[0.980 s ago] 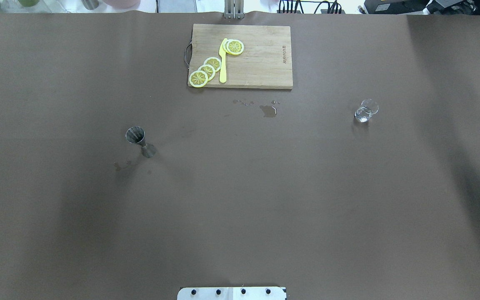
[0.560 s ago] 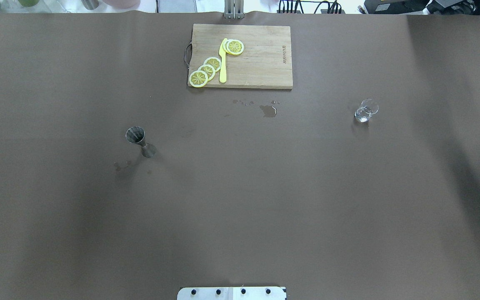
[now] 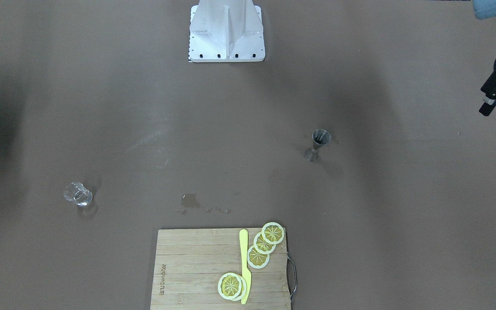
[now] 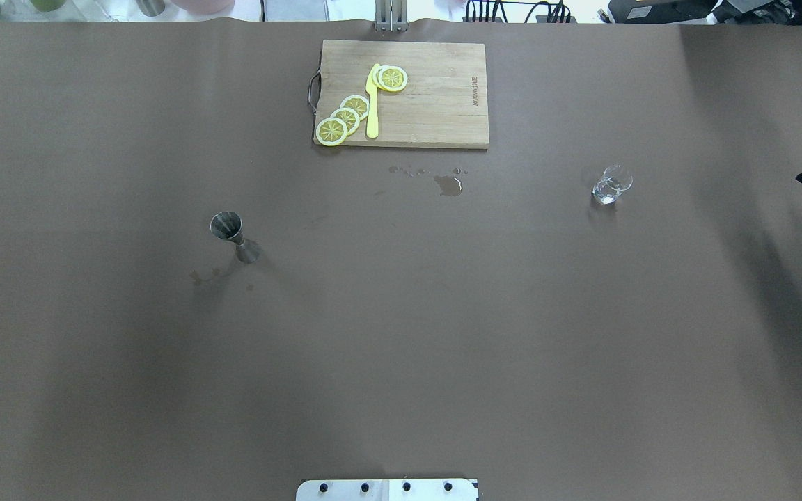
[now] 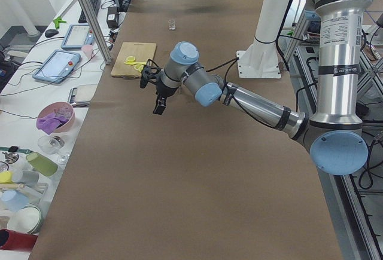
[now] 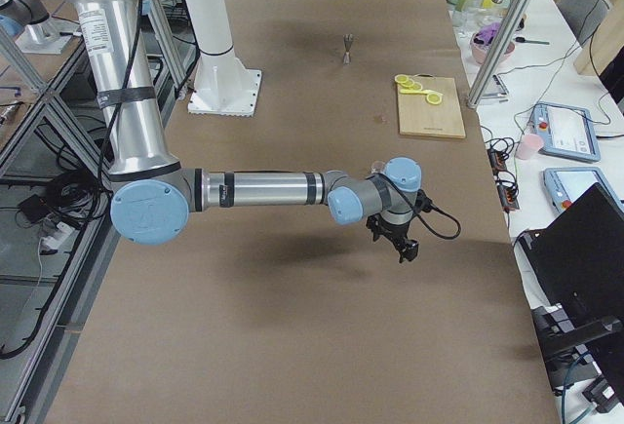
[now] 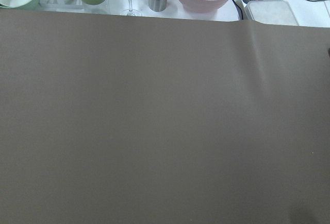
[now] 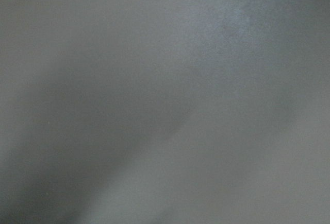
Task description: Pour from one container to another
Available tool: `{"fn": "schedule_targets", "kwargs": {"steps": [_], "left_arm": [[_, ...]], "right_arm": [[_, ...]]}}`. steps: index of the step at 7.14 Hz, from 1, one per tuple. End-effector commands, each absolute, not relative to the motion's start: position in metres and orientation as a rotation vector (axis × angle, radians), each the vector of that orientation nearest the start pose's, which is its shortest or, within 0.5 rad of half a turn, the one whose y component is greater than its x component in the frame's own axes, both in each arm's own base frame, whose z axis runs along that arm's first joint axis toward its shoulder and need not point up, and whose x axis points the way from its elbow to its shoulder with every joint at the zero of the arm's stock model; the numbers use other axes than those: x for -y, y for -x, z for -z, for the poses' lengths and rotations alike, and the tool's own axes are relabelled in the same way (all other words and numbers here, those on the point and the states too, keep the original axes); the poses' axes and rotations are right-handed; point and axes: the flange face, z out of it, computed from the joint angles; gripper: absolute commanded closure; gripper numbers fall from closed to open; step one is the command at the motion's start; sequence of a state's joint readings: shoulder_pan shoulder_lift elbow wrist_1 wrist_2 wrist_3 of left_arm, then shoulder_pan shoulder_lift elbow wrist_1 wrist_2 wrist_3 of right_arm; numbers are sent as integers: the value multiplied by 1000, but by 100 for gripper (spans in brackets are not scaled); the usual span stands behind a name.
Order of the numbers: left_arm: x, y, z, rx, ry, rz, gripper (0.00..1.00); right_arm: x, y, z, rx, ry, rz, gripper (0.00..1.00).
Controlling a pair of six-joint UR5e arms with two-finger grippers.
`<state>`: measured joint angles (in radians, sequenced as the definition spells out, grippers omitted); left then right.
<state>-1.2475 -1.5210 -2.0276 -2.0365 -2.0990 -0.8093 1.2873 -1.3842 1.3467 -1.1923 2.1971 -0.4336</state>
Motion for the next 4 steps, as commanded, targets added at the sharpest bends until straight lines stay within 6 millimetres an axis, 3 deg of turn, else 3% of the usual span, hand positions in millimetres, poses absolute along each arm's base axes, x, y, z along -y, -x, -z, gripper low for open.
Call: {"fn": "schedule_targets", "kwargs": {"steps": [1,2,4], "left_arm": [[459,-110,-387,-867,-497,246,3],[454,-129,-379,-860,-513,257,3],[436,-164,-355,-861,-566,303,3]], "right_arm": [[587,103,-661,659,-560,970,0],[587,106,-653,705,-580,965,0],[629,117,-595,696,-665,975,0]]}}
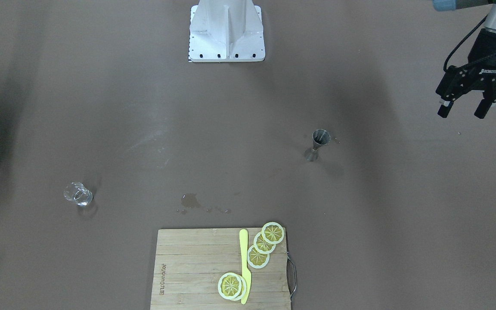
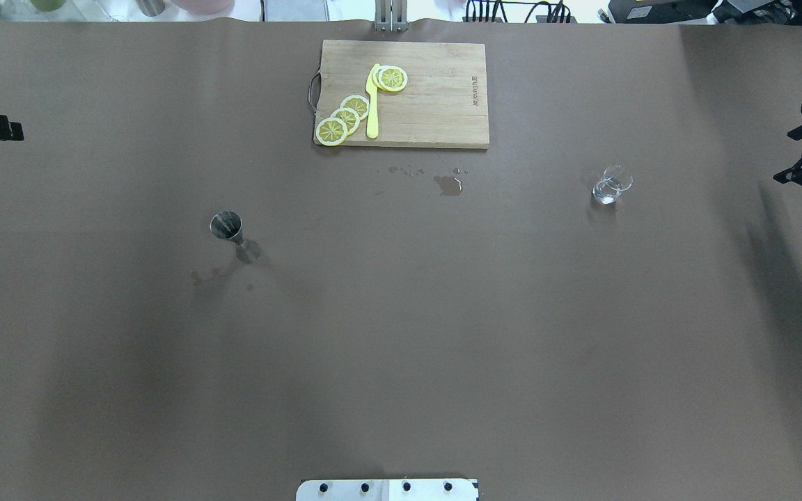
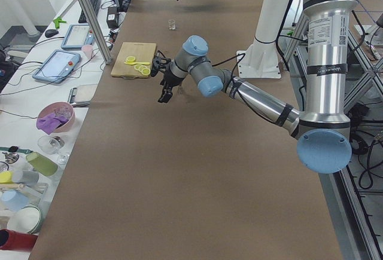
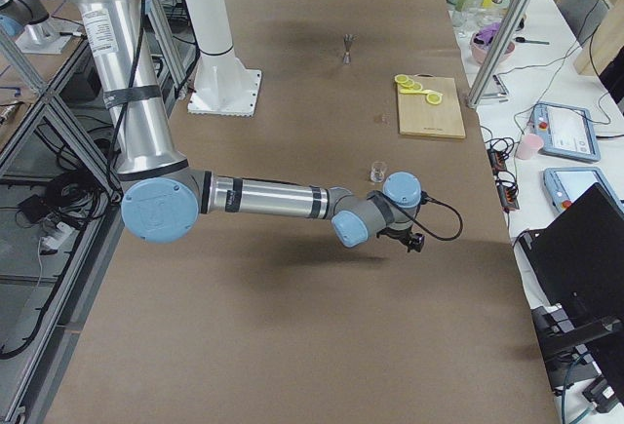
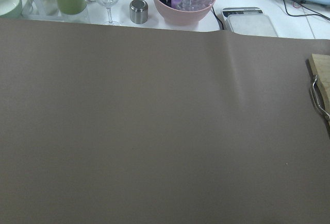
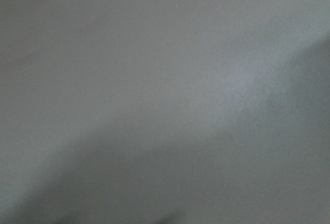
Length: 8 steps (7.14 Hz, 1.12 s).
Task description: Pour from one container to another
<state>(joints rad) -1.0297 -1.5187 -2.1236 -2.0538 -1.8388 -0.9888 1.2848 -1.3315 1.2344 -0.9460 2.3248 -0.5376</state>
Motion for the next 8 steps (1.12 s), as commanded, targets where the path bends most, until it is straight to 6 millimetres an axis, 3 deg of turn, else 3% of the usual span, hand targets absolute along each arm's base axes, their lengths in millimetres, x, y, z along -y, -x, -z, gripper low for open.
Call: {"fn": "schedule_targets", "kwargs": {"steps": [1,2,3,5,6,8], "left_arm": [[428,-178,-345,-855,-603,320,3],[421,-193,-339,-844,-635,338,3],[410,-217,-334,-821,-689,361,3],[382,-262,-333,-780,-772,389,3],[364,-284,-334,-764,-818,406,3],[326,-328,-332,-748,-918,411,3]], "right_arm": [[640,140,-567,728,-677,962,0],[648,170,-546,755,-680,974,0],[646,182,-539,790,-689,1001,0],[639,187,-553,885,-666,1016,0],[638,188,-550,902,-699,1034,0],[634,188,-564,917,-765,1057,0]]}}
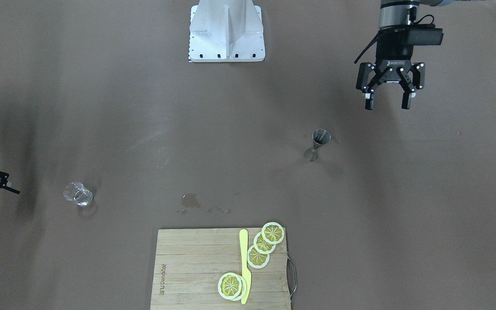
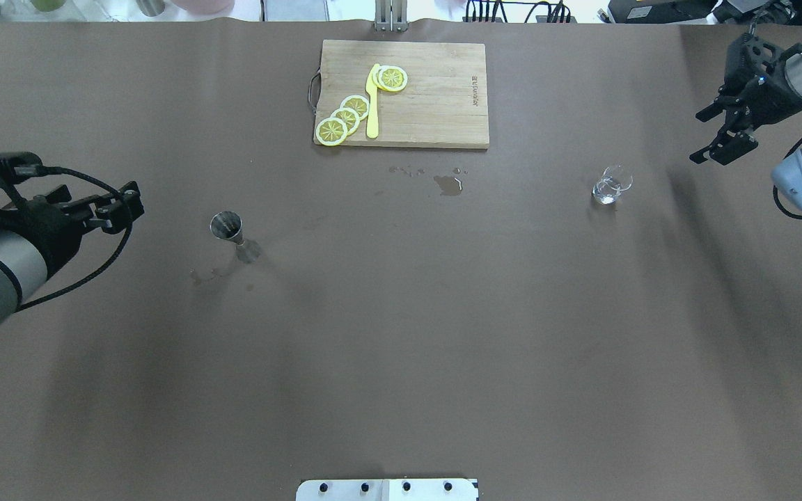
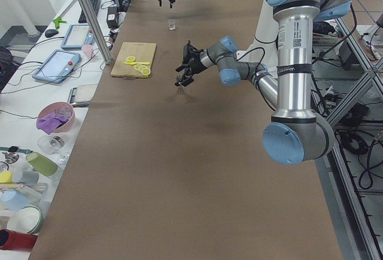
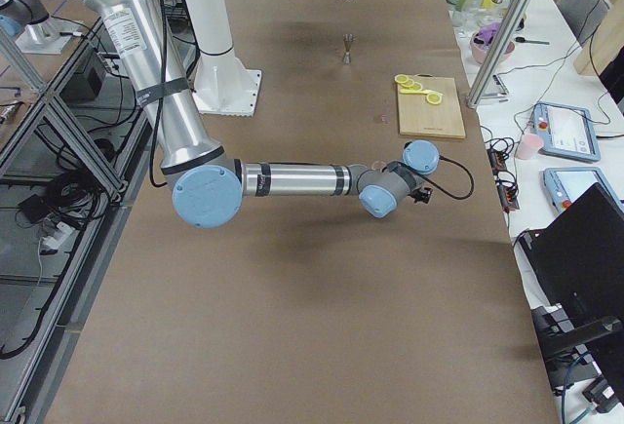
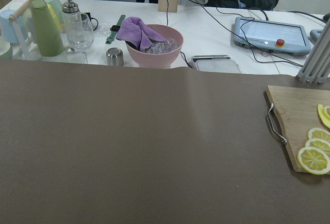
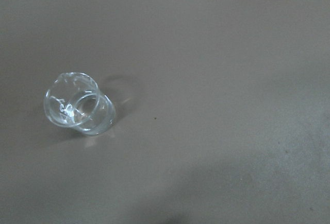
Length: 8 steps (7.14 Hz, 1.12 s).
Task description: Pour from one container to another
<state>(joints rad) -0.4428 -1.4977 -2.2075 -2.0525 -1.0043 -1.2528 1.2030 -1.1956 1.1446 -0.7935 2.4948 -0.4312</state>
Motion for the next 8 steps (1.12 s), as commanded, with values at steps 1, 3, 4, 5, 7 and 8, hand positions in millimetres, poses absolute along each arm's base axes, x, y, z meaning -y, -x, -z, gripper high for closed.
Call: {"fn": "schedule_targets", "kwargs": {"steps": [1,3,4,5,7,8], "left_arm": [[318,-349,-333,-745,-942,406,3],[325,-402,-338,-725,-981,425,3],[316,-419,-337,-722,-1006,421,4],[306,-431,-342,-724,-1045,430,6],[298,-458,-371,-768,-1086,464,5],[296,-468,-369,-770,-1104,475,4]], "right_arm": [[634,192,-561,944,-734,1008,0],[638,218,-539,975,-721,991,0],[635,223,-536,985,-728,982,0],[630,225,-540,1005,-712,946,0],[623,234,-535,1028,-729,934,0],[615,232,-545,1034,-747,943,0]]}}
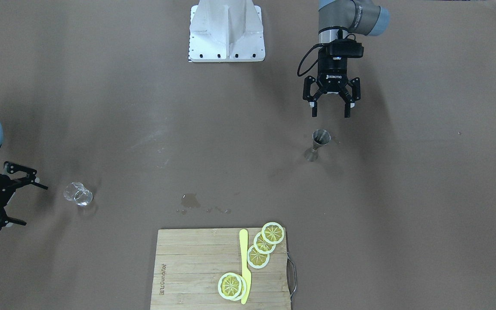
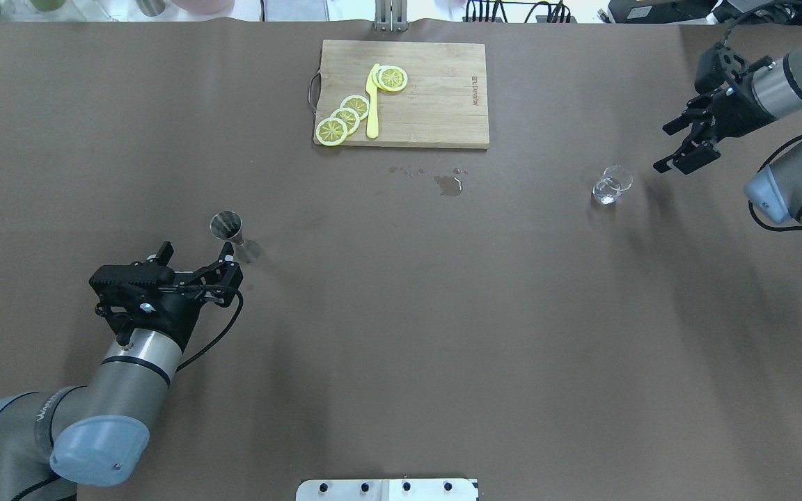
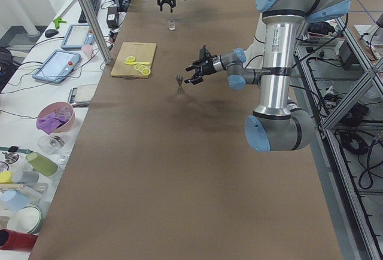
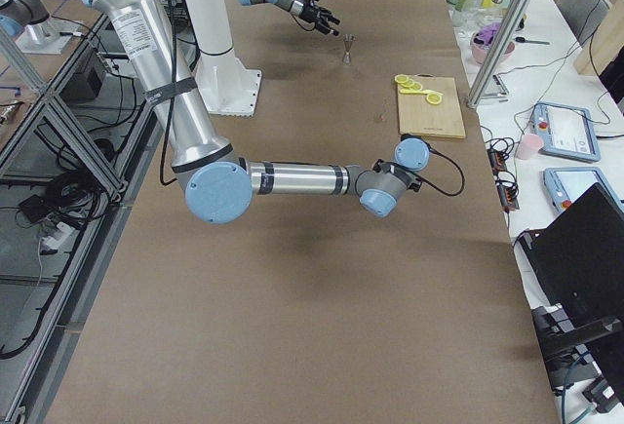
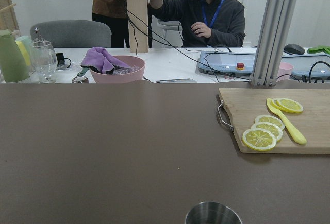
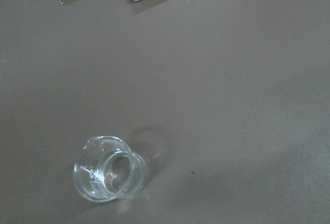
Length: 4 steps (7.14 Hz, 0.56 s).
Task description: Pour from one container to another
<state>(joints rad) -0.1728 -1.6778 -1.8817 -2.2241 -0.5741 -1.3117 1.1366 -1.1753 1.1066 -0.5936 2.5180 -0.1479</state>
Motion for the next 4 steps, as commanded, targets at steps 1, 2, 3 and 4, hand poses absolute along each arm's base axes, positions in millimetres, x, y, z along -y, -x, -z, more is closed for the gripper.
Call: {"fn": "schedule_targets", "kwargs": {"steps": [1,2,3,4], "left_arm": [[286,-479,-367,-780,-1104,464,4],[286,-490,-366,-776,-1113,467,4],[288,-502,-364,-778,-1114,470,4],[289,-511,-367,-773,-1113,466,4]], "right_arm": [[611,231,-547,1055,-755,948,0],[602,228,-550,1083,-766,917,0],[600,226,-553,1093,-771,900,0],[599,226,-552,1099,-777,907,0]]}}
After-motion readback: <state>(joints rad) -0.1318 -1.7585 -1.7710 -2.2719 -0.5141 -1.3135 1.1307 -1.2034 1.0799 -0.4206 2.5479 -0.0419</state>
